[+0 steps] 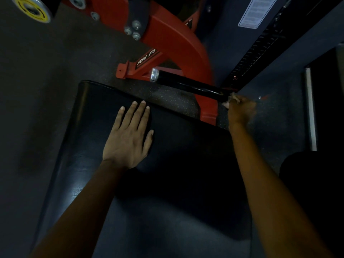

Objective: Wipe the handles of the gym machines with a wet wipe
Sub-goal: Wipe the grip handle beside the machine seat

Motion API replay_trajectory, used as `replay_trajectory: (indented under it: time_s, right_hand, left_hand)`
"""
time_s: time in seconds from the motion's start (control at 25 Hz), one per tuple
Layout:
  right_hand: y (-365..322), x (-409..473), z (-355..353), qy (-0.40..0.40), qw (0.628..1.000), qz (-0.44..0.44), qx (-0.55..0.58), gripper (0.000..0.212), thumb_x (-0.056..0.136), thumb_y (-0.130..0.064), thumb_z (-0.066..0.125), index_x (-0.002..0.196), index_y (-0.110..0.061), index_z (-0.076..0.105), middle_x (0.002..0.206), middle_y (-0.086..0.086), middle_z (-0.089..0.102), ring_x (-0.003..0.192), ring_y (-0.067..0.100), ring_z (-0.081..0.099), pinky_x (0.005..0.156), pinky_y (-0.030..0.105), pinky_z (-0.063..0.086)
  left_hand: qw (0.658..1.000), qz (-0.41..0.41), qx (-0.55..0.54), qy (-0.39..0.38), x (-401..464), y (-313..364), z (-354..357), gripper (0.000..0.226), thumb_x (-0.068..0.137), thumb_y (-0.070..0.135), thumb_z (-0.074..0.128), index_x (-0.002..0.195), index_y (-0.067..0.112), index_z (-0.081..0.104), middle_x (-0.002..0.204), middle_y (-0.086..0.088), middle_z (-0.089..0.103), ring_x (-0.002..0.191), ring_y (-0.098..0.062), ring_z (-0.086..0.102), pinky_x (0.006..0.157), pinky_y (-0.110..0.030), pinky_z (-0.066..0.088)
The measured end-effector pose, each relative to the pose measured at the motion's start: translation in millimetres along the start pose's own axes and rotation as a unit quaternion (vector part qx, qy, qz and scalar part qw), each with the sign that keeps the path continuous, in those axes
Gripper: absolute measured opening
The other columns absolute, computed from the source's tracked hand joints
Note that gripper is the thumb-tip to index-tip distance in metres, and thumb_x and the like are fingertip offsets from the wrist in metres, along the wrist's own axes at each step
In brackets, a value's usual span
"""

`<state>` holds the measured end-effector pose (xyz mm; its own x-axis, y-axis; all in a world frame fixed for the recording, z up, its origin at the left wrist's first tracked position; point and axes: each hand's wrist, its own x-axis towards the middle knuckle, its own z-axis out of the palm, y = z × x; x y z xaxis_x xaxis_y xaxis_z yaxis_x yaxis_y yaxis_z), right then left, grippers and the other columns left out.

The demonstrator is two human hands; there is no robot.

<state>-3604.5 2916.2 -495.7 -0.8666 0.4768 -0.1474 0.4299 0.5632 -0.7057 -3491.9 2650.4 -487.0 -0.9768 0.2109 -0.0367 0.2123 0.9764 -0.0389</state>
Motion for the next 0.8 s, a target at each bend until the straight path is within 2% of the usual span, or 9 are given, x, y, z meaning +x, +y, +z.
replay_trajectory:
  time_s: [0.08, 0.12, 0.16, 0.24, 0.28, 0.36, 0.48, 0.6, 0.8]
  right_hand:
    - [5.0, 3.3, 7.6, 0.05, 0.997, 0.004, 0.063, 0.02, 0.09, -0.005, 0.055, 0.099, 0.008, 0.067, 0.103, 0.019, 0.066, 0.071, 0.008, 0.055, 0.063, 0.008, 0.05]
    - [4.7, 4.1, 13.9, 0.07, 0.995, -0.014, 0.075, 0.019, 0.086, -0.01, 0.059, 0.093, 0.005, 0.069, 0.102, 0.019, 0.067, 0.07, 0.008, 0.059, 0.066, 0.015, 0.054]
    - [-1.7, 0.4, 20.7, 0.073, 0.993, -0.034, 0.085, 0.018, 0.084, -0.012, 0.061, 0.091, 0.002, 0.07, 0.102, 0.018, 0.066, 0.075, 0.011, 0.062, 0.068, 0.015, 0.053]
    - [-20.5, -10.0, 38.0, 0.035, 0.991, -0.114, 0.068, 0.016, 0.085, -0.008, 0.062, 0.097, 0.0, 0.07, 0.106, 0.016, 0.062, 0.085, 0.014, 0.06, 0.07, 0.004, 0.044]
    - [-32.3, -17.9, 45.9, 0.021, 0.984, -0.169, 0.043, 0.016, 0.086, -0.006, 0.062, 0.099, -0.001, 0.07, 0.106, 0.016, 0.06, 0.086, 0.014, 0.058, 0.071, 0.003, 0.041]
    - [-58.2, -34.2, 60.6, 0.014, 0.969, -0.243, 0.028, 0.017, 0.088, -0.003, 0.058, 0.099, 0.001, 0.069, 0.105, 0.017, 0.058, 0.084, 0.011, 0.052, 0.068, 0.003, 0.04]
    - [-86.8, -46.6, 78.7, -0.022, 0.957, -0.285, 0.045, 0.018, 0.087, 0.003, 0.054, 0.098, 0.005, 0.068, 0.099, 0.018, 0.057, 0.079, 0.009, 0.048, 0.058, 0.008, 0.042]
    - [-101.2, -50.0, 87.8, -0.057, 0.931, -0.359, 0.023, 0.015, 0.086, 0.006, 0.054, 0.09, 0.006, 0.068, 0.093, 0.016, 0.057, 0.077, 0.012, 0.049, 0.061, 0.01, 0.039]
    - [-123.2, -22.1, 89.8, -0.148, 0.929, -0.332, -0.073, 0.02, 0.088, -0.004, 0.055, 0.105, -0.007, 0.066, 0.105, 0.01, 0.062, 0.096, 0.019, 0.056, 0.079, 0.028, 0.05]
  left_hand:
    - [1.0, 0.001, -0.003, 0.002, -0.1, 0.0, 0.1, 0.061, 0.099, 0.039, 0.026, 0.148, 0.002, 0.028, 0.156, -0.015, 0.025, 0.146, -0.027, 0.017, 0.119, -0.047, 0.014]
    - [1.0, 0.002, -0.004, 0.003, -0.1, -0.1, 0.0, 0.061, 0.099, 0.039, 0.026, 0.147, 0.002, 0.028, 0.156, -0.015, 0.025, 0.146, -0.028, 0.018, 0.119, -0.047, 0.014]
    - [1.0, 0.002, -0.004, 0.003, -0.1, -0.2, -0.1, 0.061, 0.099, 0.039, 0.027, 0.147, 0.002, 0.028, 0.155, -0.015, 0.025, 0.146, -0.028, 0.018, 0.119, -0.047, 0.014]
    - [1.0, 0.002, -0.005, 0.001, -0.4, -0.2, -0.1, 0.061, 0.099, 0.039, 0.027, 0.147, 0.002, 0.028, 0.155, -0.015, 0.025, 0.146, -0.028, 0.018, 0.119, -0.047, 0.013]
    - [1.0, 0.002, -0.004, 0.0, -0.4, -0.2, 0.0, 0.061, 0.099, 0.039, 0.026, 0.147, 0.002, 0.028, 0.156, -0.015, 0.025, 0.146, -0.027, 0.018, 0.119, -0.046, 0.013]
    - [1.0, 0.0, -0.002, -0.003, -0.2, 0.0, -0.1, 0.062, 0.099, 0.04, 0.025, 0.148, 0.002, 0.027, 0.156, -0.015, 0.024, 0.146, -0.027, 0.017, 0.119, -0.046, 0.013]
    - [1.0, 0.0, -0.003, -0.003, 0.4, -0.3, -0.3, 0.062, 0.099, 0.04, 0.026, 0.148, 0.003, 0.027, 0.156, -0.015, 0.024, 0.146, -0.027, 0.017, 0.119, -0.046, 0.013]
    - [1.0, 0.001, -0.006, -0.001, -0.1, 0.0, -0.1, 0.061, 0.099, 0.04, 0.027, 0.148, 0.003, 0.028, 0.156, -0.015, 0.025, 0.146, -0.027, 0.018, 0.119, -0.046, 0.012]
    - [1.0, 0.0, -0.005, 0.0, 0.6, -0.2, -1.1, 0.061, 0.098, 0.039, 0.028, 0.147, 0.003, 0.029, 0.156, -0.015, 0.025, 0.146, -0.027, 0.019, 0.119, -0.046, 0.013]
